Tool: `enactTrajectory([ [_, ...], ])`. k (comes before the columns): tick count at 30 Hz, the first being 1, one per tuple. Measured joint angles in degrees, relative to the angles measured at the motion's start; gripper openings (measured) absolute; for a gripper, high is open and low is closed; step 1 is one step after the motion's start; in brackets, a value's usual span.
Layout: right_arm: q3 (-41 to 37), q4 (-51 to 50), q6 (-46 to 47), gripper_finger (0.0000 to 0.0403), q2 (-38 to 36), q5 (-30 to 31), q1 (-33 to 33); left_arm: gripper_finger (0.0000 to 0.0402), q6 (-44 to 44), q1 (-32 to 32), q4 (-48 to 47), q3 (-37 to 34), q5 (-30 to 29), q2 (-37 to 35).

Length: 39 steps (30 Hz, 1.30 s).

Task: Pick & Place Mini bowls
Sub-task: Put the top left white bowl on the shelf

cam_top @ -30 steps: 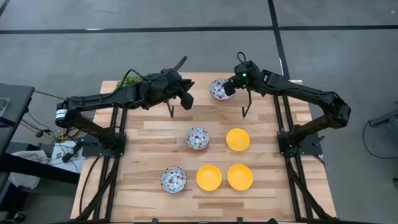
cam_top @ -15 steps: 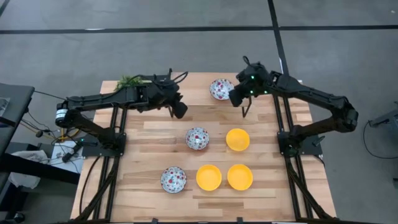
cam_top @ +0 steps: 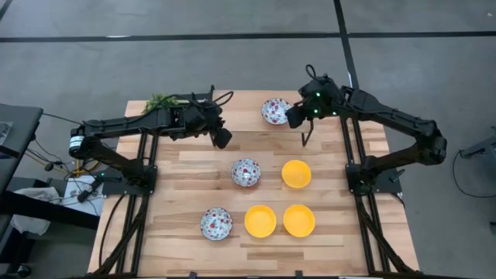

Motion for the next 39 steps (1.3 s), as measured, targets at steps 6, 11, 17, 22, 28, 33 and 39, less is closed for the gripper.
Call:
enactTrajectory([
  [6, 0.0, -6.4, -0.4, 0.0124, 0.1, 2.6, -5.4, 0.0061, 0.0, 0.2, 0.0, 0.0, -3.4, 0.0],
  [11, 0.0, -6.6, -2.9, 0.0124, 0.1, -0.2, -10.4, 0.0061, 0.1, 0.2, 1.2, -0.9, -4.3, -0.1],
  [17, -0.1, -6.0, -5.4, 0.0123, 3.0, -6.3, -15.4, 0.0061, 2.1, 0.2, 9.7, -11.2, -4.0, -2.5],
  [22, -0.1, -3.9, -7.9, 0.0123, 7.3, -8.6, -15.6, 0.0061, 1.4, 0.0, 18.1, -21.4, 1.5, -10.3],
  [28, -0.1, -1.8, -9.0, 0.0123, 9.7, -10.9, -16.6, 0.0061, -0.5, -0.3, 22.8, -29.9, 2.7, -24.3],
  [33, -0.1, -0.3, -8.5, 0.0123, 10.2, -12.6, -17.1, 0.0061, -3.5, -0.3, 23.4, -35.1, 2.7, -34.7],
  [39, -0.1, 1.0, -8.0, 0.0123, 10.1, -14.0, -16.9, 0.0061, -6.2, -0.3, 24.5, -39.6, 2.7, -41.3],
])
